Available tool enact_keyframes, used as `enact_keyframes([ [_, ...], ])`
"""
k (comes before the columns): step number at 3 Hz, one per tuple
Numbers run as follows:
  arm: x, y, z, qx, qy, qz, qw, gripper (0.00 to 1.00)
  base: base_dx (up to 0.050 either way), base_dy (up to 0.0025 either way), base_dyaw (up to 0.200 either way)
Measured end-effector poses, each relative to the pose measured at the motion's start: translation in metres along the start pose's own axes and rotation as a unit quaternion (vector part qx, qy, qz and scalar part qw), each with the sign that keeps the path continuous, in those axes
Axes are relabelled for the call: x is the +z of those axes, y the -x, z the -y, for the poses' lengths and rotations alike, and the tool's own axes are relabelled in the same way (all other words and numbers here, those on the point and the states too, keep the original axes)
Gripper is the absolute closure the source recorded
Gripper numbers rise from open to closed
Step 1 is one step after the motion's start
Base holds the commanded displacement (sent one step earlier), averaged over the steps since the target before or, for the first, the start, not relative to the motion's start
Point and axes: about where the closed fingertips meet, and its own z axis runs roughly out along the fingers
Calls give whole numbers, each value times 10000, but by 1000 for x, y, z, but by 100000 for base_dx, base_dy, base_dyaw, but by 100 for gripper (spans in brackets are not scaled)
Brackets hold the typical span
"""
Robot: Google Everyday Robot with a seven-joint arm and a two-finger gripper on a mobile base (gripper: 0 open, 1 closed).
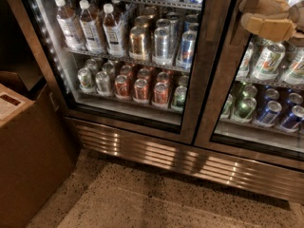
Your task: Open right fridge door
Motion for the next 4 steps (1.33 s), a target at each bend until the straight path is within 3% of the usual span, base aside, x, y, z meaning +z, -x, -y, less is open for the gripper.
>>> enact_keyframes([
  [1, 6, 0, 1, -47, 105, -21, 9999, 100, 0, 0, 0],
  [4, 17, -7, 27, -48, 106, -22, 9999, 100, 0, 0, 0],
])
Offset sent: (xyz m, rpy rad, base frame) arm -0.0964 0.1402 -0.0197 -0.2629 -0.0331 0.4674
